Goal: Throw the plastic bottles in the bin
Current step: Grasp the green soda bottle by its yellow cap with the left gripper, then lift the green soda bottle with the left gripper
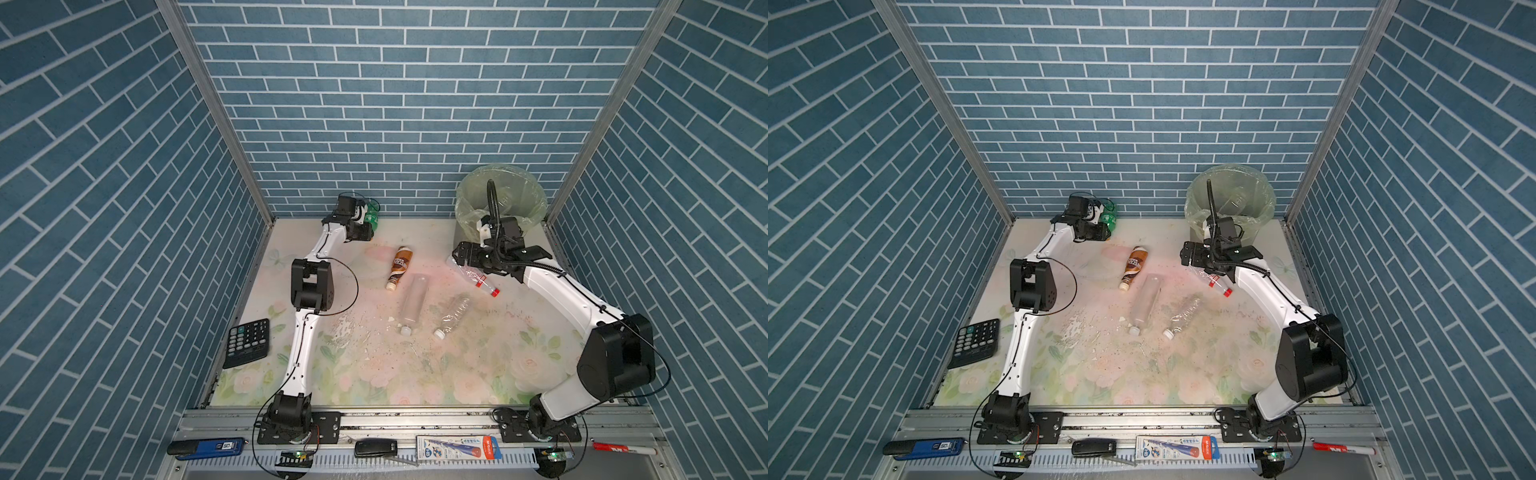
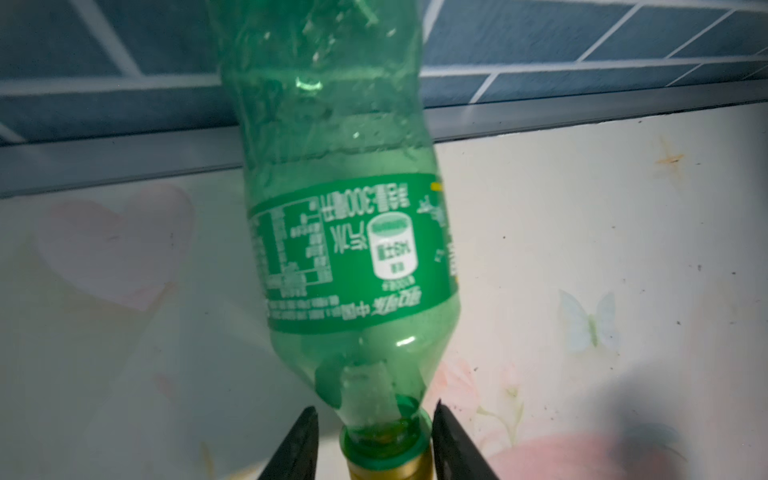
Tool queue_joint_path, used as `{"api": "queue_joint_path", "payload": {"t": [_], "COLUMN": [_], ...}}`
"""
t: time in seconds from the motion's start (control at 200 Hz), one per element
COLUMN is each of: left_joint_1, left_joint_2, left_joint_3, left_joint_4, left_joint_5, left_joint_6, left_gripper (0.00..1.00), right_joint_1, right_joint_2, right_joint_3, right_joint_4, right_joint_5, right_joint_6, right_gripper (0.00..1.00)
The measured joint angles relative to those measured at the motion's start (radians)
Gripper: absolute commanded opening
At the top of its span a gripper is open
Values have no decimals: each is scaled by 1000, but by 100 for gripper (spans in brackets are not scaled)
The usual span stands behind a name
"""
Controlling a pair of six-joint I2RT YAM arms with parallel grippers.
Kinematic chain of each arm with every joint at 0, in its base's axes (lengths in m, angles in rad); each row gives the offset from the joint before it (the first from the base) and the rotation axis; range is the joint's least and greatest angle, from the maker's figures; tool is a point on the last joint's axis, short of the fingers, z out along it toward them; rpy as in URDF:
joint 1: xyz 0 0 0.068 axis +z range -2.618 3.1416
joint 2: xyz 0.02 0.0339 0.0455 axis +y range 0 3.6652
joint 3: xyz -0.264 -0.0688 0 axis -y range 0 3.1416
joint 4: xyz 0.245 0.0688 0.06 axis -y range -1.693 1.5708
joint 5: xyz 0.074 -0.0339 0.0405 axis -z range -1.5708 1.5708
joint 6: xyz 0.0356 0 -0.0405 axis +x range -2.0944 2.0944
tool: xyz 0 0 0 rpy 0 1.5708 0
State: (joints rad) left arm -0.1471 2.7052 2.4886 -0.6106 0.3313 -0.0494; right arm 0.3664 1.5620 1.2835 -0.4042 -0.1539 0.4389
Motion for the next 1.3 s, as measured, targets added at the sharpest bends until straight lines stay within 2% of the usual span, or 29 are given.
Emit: {"api": "queue_joint_path", "payload": {"t": [0.26, 0.56, 0.66, 0.805, 0.91, 1.3], "left_joint_1": [0, -1, -3, -3, -3, -4], "left_joint_2": [5, 5, 5, 5, 5, -188], "left_joint_3": [0, 0, 0, 0, -2, -363], "left_joint_4": [-24, -21, -19, -11, -3, 183], "left_joint_5": [-25, -25, -24, -24, -18, 41], "left_joint_6": [-27, -38, -44, -47, -56, -101], "left_gripper": [50, 46, 40, 27, 24, 23], "right_joint_1": [-1, -2, -2, -2, -3, -5], "right_joint_2": [0, 0, 0, 0, 0, -38], "right_joint_3": [0, 0, 0, 0, 0, 0], "right_joint_4": [0, 0, 0, 0, 0, 7], "right_joint_5": [-3, -6, -8, -8, -8, -35], "right_joint_6": [0, 0, 0, 0, 0, 2], "right_gripper": [98, 98, 98, 98, 99, 99]}}
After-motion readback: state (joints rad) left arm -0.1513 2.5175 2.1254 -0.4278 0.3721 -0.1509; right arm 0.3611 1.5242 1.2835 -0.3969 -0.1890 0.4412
